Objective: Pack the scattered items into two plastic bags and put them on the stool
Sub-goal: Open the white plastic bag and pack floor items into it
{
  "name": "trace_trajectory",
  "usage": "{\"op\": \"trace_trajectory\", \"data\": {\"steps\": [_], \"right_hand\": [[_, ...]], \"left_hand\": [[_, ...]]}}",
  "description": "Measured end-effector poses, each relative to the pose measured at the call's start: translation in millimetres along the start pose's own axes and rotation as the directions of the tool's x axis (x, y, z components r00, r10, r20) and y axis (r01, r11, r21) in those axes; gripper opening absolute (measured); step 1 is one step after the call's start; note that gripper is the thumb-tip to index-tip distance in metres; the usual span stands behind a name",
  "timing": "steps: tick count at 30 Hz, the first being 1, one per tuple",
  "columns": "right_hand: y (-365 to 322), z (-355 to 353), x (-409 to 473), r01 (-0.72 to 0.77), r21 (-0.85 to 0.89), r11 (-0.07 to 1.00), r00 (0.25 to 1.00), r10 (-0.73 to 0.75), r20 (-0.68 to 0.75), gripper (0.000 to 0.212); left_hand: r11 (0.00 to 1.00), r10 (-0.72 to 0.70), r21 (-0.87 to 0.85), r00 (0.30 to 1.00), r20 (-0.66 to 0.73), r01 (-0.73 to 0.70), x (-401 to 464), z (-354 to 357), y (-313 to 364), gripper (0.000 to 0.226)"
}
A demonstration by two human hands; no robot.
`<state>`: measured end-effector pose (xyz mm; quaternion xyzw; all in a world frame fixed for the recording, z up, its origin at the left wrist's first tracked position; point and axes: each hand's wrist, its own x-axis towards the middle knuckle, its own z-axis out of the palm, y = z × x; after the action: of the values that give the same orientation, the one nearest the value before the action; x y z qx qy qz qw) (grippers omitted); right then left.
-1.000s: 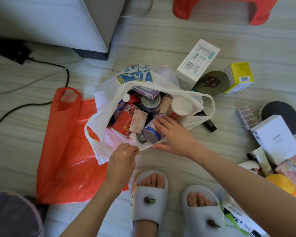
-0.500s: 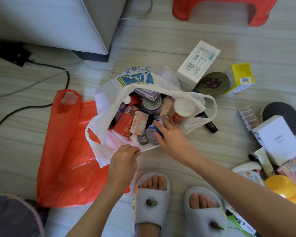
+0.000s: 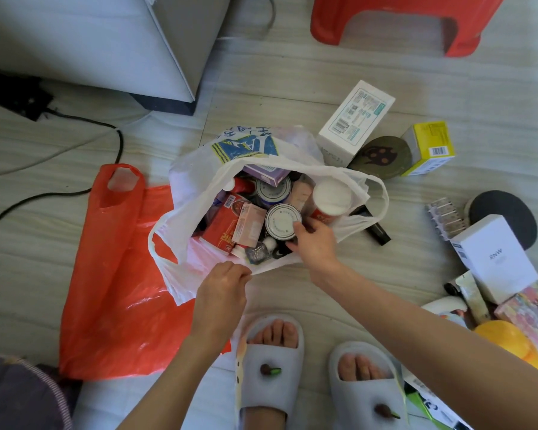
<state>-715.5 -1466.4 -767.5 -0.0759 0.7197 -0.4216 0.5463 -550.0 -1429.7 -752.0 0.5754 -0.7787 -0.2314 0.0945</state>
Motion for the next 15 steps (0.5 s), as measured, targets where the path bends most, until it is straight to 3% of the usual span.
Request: {"op": "trace_trajectory", "data": {"steps": [3, 7, 9, 10, 12, 15], "right_hand": [[-1.9, -4.2, -3.3, -0.105, 0.178, 0.978, 0.994, 0.097, 0.055, 0.034], [-6.3, -14.1, -2.4, -0.154, 0.188, 0.970, 0.981, 0.127, 0.148, 0.034], [-6.5, -20.2, -3.5, -0.060, 0.043, 0.997, 0.986, 0.052, 0.157, 0.033], [-5.5, -25.2, -4.8, 0.059, -0.119, 0.991, 0.988, -0.041, 0.149, 0.033], [-2.7, -40.0, -13.0, 0.281, -0.385, 0.879, 0.956, -0.222, 0.192, 0.032], [7.9, -75.4, -24.9, 0.458, -0.549, 0.699, 0.886, -0.409, 0.219, 0.031]], "left_hand": [[1.000, 0.008, 0.010, 1.000, -0.019, -0.008, 1.0, 2.0, 0.4, 0.014], [1.000, 0.014, 0.021, 0.999, -0.035, -0.013, 3.0, 4.7, 1.3, 0.017], [0.999, 0.041, 0.030, 0.999, -0.023, -0.040, 4.1, 4.8, 1.8, 0.026], [0.998, 0.056, 0.038, 0.998, -0.012, -0.055, 4.8, 4.5, 2.8, 0.028], [0.994, 0.089, 0.057, 0.996, 0.001, -0.088, 3.9, 3.8, 7.0, 0.027], [0.984, 0.169, 0.054, 0.986, -0.004, -0.168, 1.4, 6.9, 21.4, 0.032]]}}
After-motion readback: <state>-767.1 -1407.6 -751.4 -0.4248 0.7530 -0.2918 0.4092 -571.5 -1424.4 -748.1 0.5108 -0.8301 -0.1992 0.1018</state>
